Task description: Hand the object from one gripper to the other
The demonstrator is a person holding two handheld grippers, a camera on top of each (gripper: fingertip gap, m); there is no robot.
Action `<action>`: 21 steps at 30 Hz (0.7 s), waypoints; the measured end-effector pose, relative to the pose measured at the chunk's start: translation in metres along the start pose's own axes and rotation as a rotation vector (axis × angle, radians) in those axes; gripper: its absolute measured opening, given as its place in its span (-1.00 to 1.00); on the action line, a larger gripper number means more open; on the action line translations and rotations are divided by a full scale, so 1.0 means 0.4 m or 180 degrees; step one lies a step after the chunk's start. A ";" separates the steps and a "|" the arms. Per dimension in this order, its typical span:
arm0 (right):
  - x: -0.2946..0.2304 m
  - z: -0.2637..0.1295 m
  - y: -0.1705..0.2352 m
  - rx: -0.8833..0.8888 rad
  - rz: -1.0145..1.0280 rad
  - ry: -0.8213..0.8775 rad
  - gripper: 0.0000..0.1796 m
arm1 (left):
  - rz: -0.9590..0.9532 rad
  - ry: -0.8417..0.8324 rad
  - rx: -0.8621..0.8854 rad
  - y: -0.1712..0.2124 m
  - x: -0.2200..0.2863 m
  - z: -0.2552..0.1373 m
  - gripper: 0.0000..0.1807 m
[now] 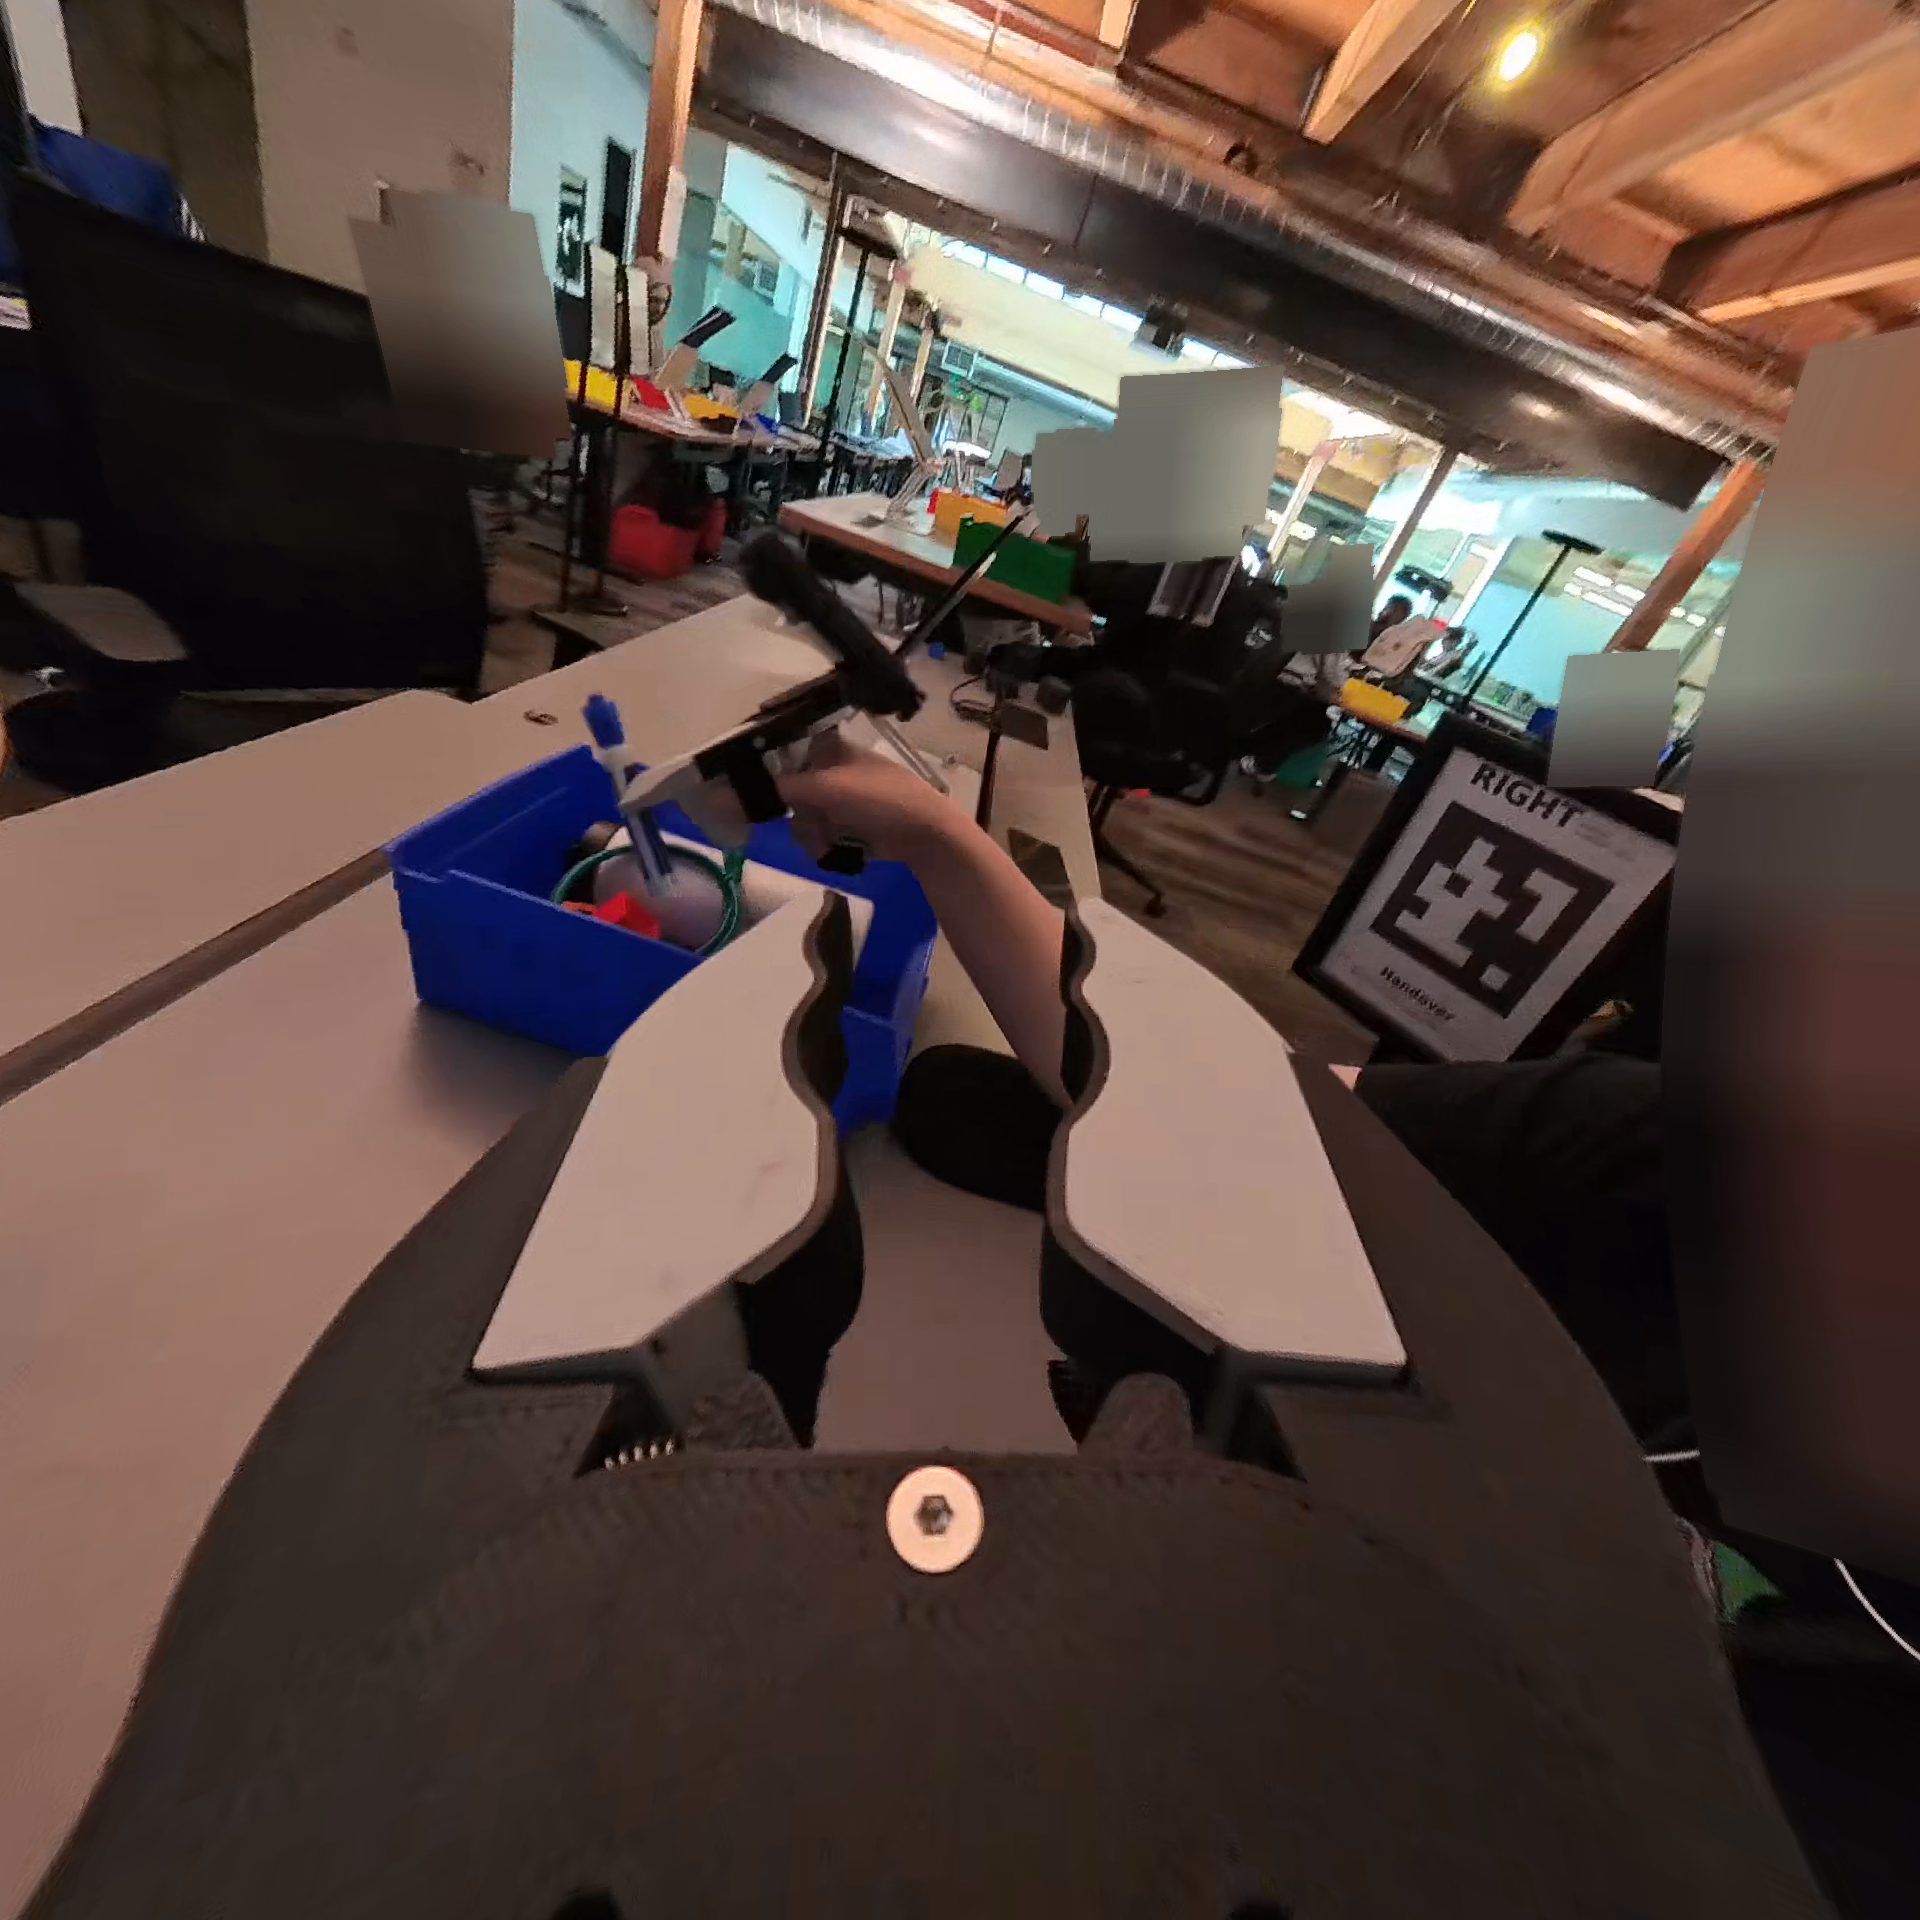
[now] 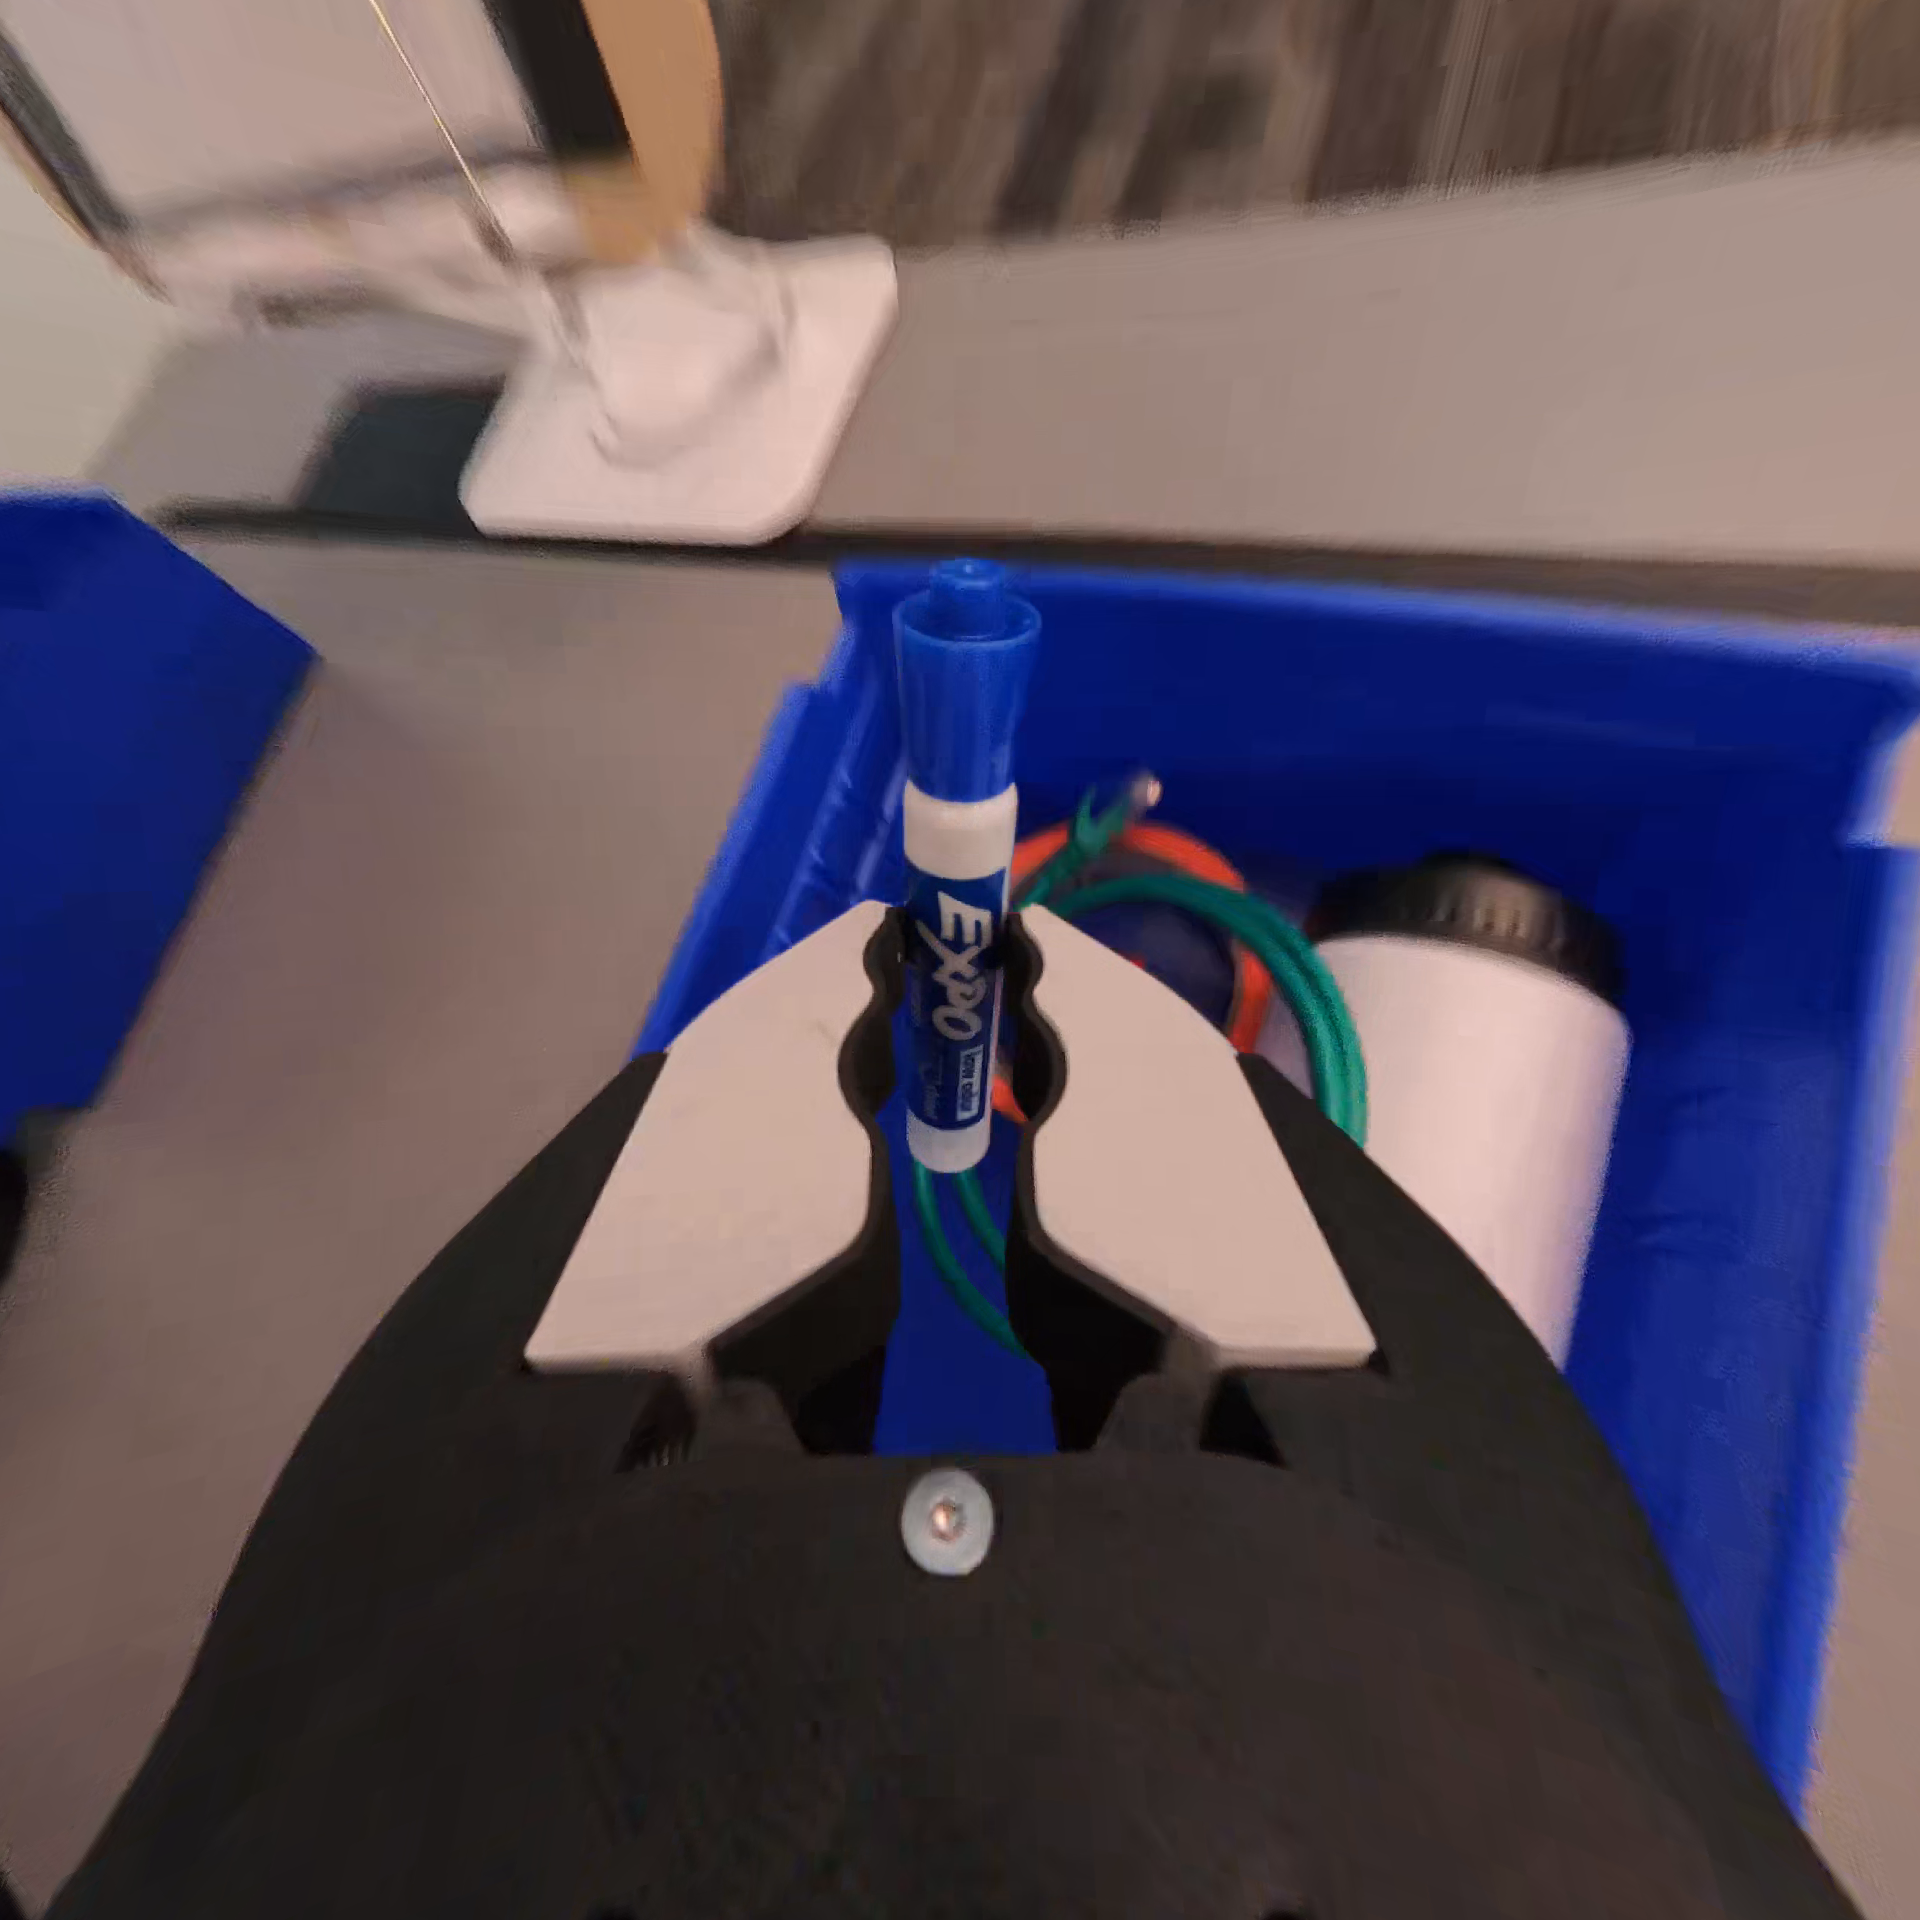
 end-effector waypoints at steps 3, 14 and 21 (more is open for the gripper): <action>-0.021 0.087 0.054 -0.0514 0.0163 -0.0164 -0.77 | -0.0012 -0.0039 -0.0105 0.001 0.011 -0.015 -0.58; -0.020 0.169 0.097 -0.0808 0.0284 -0.0016 -0.76 | -0.0069 -0.0105 -0.0170 -0.002 0.012 -0.029 -0.58; -0.021 0.112 0.024 -0.0239 0.0070 -0.0029 -0.74 | 0.0308 -0.1139 -0.0125 -0.032 -0.058 -0.115 -0.51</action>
Point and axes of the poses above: each gripper's, where its closed fingertips meet, z out along the fingers, y out of its underside, x = y × z across the jaws, the point moved 4 cm from there along -z, back along the fingers, and after that the axes turned 7 degrees about -z, right-handed, at the moved point
